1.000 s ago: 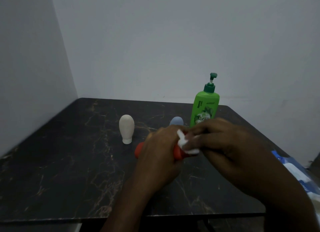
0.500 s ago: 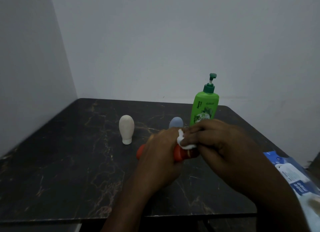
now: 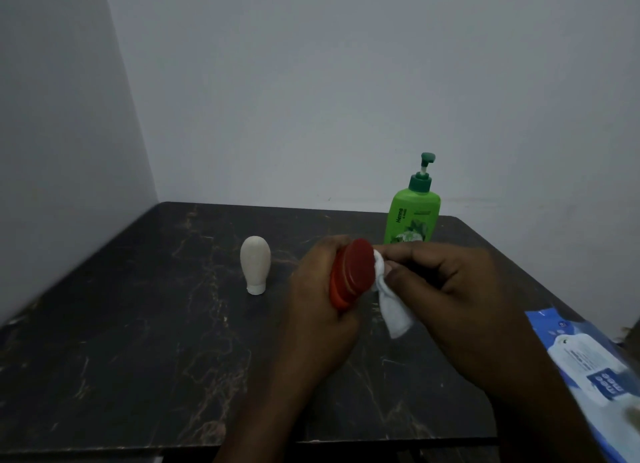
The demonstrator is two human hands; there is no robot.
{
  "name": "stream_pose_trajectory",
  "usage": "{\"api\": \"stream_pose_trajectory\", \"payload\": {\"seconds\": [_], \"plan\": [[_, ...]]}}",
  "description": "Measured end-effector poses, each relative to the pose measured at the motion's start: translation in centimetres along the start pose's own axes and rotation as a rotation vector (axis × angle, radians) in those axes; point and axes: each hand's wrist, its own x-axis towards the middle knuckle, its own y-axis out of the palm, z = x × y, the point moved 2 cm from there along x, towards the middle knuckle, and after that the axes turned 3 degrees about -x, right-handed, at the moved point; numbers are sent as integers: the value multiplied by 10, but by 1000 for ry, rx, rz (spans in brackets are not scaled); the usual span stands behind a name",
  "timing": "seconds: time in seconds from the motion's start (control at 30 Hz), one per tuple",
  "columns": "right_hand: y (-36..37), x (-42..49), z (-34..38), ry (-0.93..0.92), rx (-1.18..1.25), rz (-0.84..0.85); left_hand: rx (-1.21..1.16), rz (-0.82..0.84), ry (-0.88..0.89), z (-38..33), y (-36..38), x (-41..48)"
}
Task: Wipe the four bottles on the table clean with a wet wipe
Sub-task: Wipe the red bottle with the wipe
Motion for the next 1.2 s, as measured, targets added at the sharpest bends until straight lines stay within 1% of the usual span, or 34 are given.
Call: {"api": "stream_pose_trajectory", "payload": {"seconds": [0.17,0.23,0.33,0.4,0.47,0.53,0.57,0.63,0.7,0.77,0.83,0.93,1.07,1.13,1.2], "plan": [[13,-6,5,49,11,-185,-123,-83,-78,0,9,-4],[18,-8,8,27,-43,-223,-151,-107,-124,2,11,-6],[27,-10,17,-64,-156,-274,-176,-145,-165,-2,9,-6],[30,-13,24,-123,-192,-271,-145,-203,-174,-7,4,-4],[32,-15,29,-141,-186,-204,-122,-248,-188,-7,1,-3],[29,-17,33,-130,-128,-134,-93,-240,-178,-6,2,-4],[26,-16,35,-119,-104,-126,-110,-227,-196,-7,2,-3],[13,-15,35,-105,-92,-179,-280,-191,-324,-8,3,-2],[-5,-12,32,-92,-97,-265,-461,-165,-538,-9,2,-1],[-18,-8,24,-75,-140,-312,-663,-196,-727,-8,-1,-1],[-21,-5,16,-56,-188,-306,-870,-215,-820,-10,-3,0],[-15,-4,13,-80,-205,-219,-1013,-199,-835,-11,-3,0],[7,-7,19,-175,-345,-41,-1024,-177,-824,-11,-2,-2],[19,-8,23,-208,-397,149,-1046,-199,-861,-10,-3,-2],[31,-10,23,-239,-459,398,-1129,-221,-905,-8,-4,-2]]}}
